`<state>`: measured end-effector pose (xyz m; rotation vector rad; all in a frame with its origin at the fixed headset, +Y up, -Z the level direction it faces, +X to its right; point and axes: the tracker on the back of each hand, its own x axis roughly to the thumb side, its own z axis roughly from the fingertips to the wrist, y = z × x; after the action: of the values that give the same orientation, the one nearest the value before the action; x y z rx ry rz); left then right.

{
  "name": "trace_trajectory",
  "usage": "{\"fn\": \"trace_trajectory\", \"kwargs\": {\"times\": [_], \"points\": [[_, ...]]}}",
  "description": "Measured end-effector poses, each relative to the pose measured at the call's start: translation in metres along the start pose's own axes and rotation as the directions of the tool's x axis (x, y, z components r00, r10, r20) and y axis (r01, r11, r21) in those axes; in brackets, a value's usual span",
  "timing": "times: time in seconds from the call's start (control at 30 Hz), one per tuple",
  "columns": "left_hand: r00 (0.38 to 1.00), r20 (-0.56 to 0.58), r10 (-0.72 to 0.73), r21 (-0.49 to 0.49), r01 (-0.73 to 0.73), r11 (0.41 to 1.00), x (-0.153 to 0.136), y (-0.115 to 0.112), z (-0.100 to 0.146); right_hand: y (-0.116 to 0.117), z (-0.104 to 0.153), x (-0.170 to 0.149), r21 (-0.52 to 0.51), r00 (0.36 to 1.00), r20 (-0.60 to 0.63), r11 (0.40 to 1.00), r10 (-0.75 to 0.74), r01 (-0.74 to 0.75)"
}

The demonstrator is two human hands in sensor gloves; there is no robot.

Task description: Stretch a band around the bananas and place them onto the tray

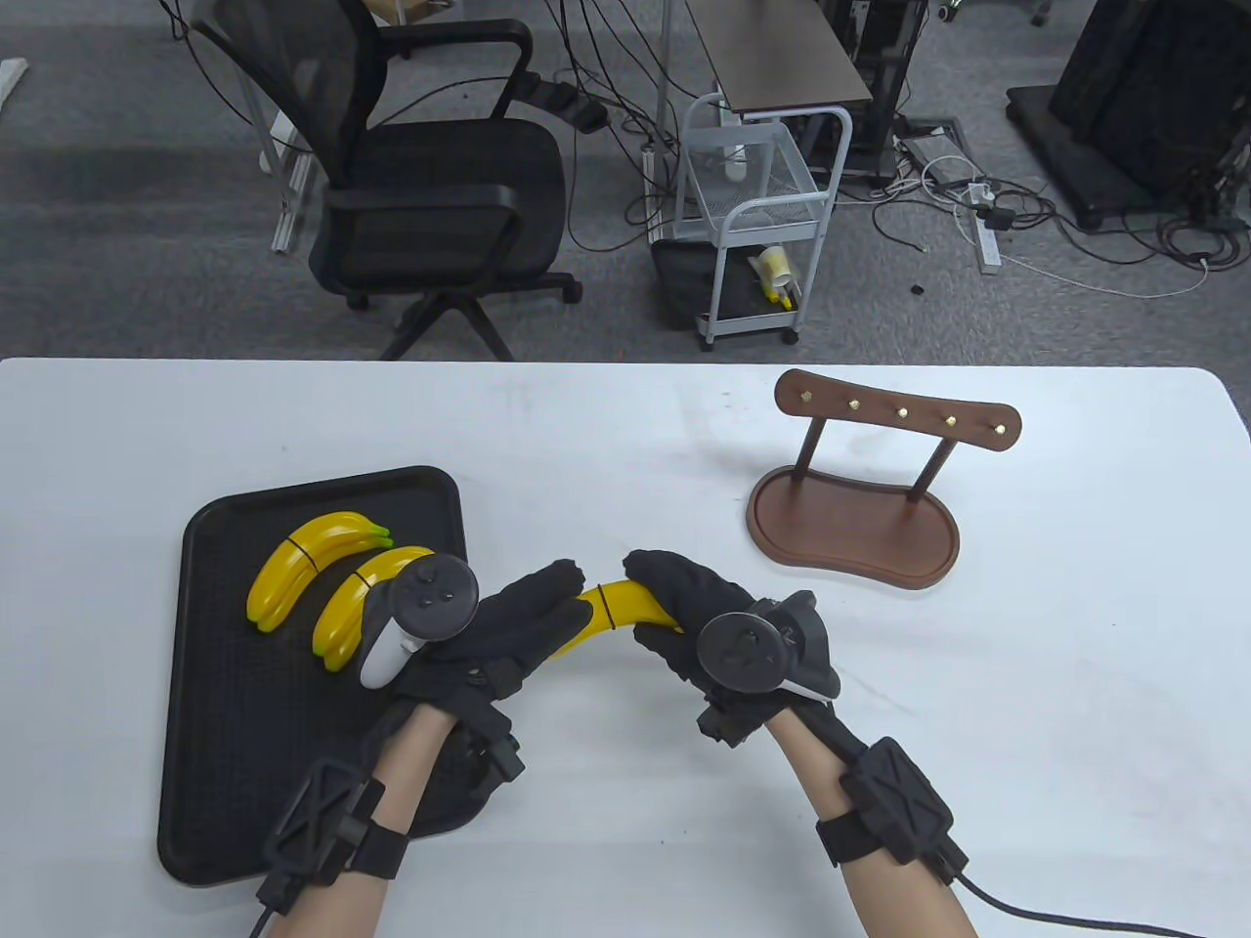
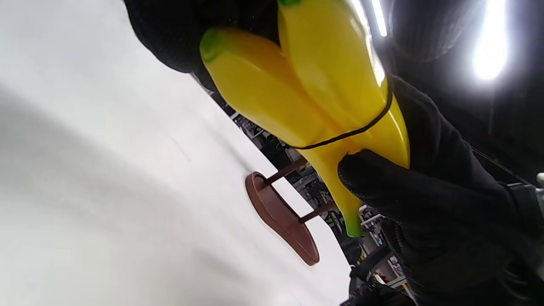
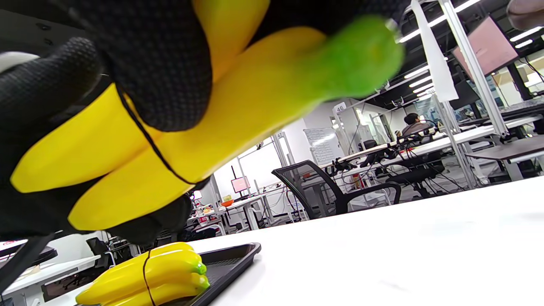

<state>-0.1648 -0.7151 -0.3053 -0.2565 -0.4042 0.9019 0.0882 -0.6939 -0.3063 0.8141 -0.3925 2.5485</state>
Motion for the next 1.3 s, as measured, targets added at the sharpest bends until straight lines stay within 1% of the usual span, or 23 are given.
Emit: {"fn": "trace_trajectory", "kwargs": {"times": [0.13, 0.17, 0.27, 0.33, 0.43, 0.53, 0.87, 1.0, 1.2, 1.3], "points": [[0.989, 0.017, -0.145, 0.061, 0.144, 0.988, 0.01, 0.002, 0.004, 0.0, -0.001, -0.002, 0.014, 0.999, -0.035, 0.999, -0.028, 0.029], [0.98, 0.018, -0.196, 0.089, 0.194, 0.977, 0.013, 0.002, 0.005, 0.001, -0.001, -0.003, 0.026, 0.997, -0.056, 0.999, -0.045, 0.047], [0.96, 0.028, -0.28, 0.121, 0.275, 0.954, 0.021, 0.001, 0.007, 0.002, -0.002, -0.004, 0.046, 0.994, -0.081, 0.996, -0.074, 0.077], [0.939, 0.037, -0.342, 0.143, 0.333, 0.932, 0.025, -0.001, 0.008, 0.004, -0.003, -0.004, 0.069, 0.991, -0.097, 0.993, -0.089, 0.096], [0.891, 0.034, -0.454, 0.184, 0.441, 0.879, 0.03, -0.005, 0.009, 0.007, -0.003, -0.006, 0.07, 0.984, -0.124, 0.989, -0.125, 0.134], [0.858, 0.021, -0.513, 0.182, 0.501, 0.846, 0.031, -0.009, 0.008, 0.009, -0.003, -0.006, 0.065, 0.976, -0.147, 0.983, -0.159, 0.17], [0.788, 0.005, -0.616, 0.16, 0.608, 0.778, 0.03, -0.021, 0.005, 0.018, -0.001, -0.009, 0.106, 0.968, -0.164, 0.973, -0.188, 0.207], [0.787, -0.01, -0.617, 0.163, 0.61, 0.776, 0.029, -0.022, 0.005, 0.022, 0.0, -0.014, 0.14, 0.956, -0.158, 0.952, -0.249, 0.271], [0.803, -0.022, -0.595, 0.161, 0.59, 0.791, 0.028, -0.023, 0.006, 0.022, 0.0, -0.017, 0.161, 0.946, -0.155, 0.938, -0.284, 0.307], [0.803, -0.036, -0.595, 0.167, 0.592, 0.789, 0.027, -0.02, 0.006, 0.018, 0.0, -0.018, 0.119, 0.938, -0.15, 0.936, -0.312, 0.33]]}}
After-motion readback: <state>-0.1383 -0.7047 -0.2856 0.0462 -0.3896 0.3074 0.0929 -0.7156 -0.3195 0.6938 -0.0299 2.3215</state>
